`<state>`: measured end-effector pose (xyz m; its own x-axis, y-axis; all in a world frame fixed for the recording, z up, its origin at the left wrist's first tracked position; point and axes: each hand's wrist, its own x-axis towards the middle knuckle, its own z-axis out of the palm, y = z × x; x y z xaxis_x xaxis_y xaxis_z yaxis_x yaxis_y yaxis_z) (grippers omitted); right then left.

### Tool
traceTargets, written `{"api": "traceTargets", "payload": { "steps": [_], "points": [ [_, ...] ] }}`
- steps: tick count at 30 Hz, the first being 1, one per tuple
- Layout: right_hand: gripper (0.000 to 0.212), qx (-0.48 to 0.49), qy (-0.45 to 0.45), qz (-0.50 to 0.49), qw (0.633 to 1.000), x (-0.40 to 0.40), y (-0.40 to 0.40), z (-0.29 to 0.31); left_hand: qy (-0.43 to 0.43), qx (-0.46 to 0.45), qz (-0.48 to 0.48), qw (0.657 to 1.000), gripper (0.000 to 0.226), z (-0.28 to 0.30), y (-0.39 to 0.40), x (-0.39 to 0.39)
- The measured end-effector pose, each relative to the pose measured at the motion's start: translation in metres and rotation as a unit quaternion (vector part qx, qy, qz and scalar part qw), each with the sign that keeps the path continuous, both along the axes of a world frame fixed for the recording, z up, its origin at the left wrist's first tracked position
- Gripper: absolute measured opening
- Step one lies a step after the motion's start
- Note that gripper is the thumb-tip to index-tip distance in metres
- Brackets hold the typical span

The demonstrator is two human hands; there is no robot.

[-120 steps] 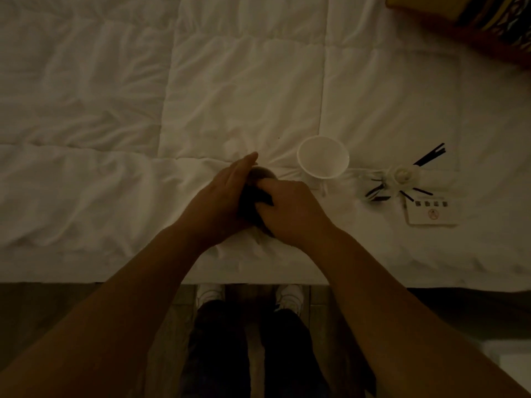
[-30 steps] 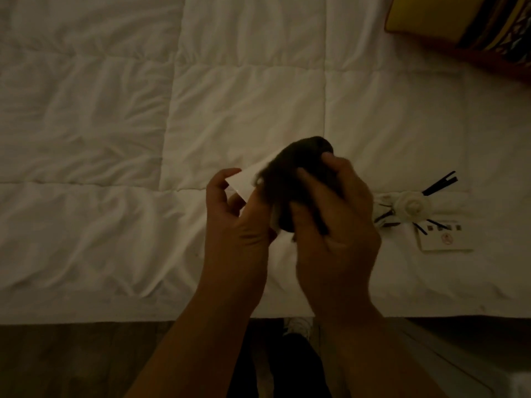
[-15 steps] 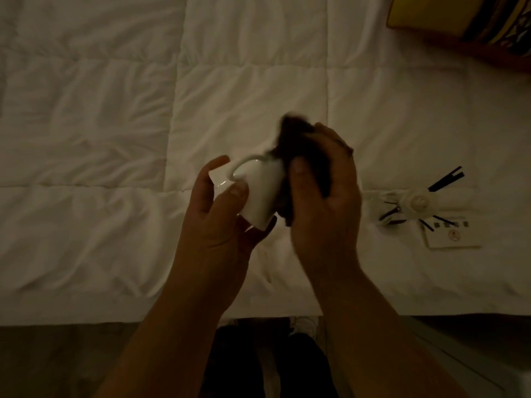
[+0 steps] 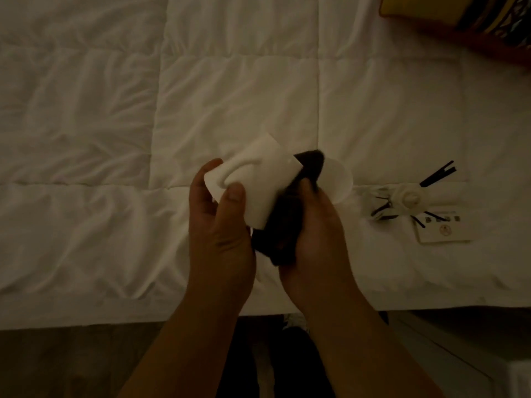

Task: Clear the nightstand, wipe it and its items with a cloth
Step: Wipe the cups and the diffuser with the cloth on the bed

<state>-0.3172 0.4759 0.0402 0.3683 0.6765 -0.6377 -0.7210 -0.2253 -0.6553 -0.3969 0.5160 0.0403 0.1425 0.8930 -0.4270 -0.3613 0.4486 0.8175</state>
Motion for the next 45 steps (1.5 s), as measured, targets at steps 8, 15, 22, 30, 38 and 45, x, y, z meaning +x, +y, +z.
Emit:
{"api": "traceTargets", "payload": {
  "steps": [8,15,22,30,38,45],
  "points": [
    [0.023,0.015,-0.028,0.027,0.999,0.017,-0.037,-0.002,0.473,0.191,-0.167,0.844,0.080,-0.020,0.055,-0.024],
    [0.040,0.042,-0.033,-0.066,0.996,0.053,-0.056,0.007,0.587,0.350,-0.505,0.527,0.102,-0.034,0.075,-0.033],
    [0.050,-0.037,-0.323,-0.027,0.945,0.067,-0.060,0.021,0.489,0.393,-0.396,0.670,0.099,-0.023,0.035,0.046],
    [0.044,-0.089,-0.547,0.110,0.825,0.067,-0.049,0.012,0.300,0.178,-0.438,0.828,0.094,-0.076,0.020,0.080],
    [0.041,-0.138,-0.652,0.147,0.731,0.065,-0.008,0.005,0.242,0.269,-0.328,0.873,0.113,-0.041,-0.002,0.043],
    [0.022,-0.127,-0.673,0.245,0.686,0.058,-0.001,0.014,0.310,0.362,-0.368,0.798,0.122,-0.025,0.008,0.035]
  ]
}}
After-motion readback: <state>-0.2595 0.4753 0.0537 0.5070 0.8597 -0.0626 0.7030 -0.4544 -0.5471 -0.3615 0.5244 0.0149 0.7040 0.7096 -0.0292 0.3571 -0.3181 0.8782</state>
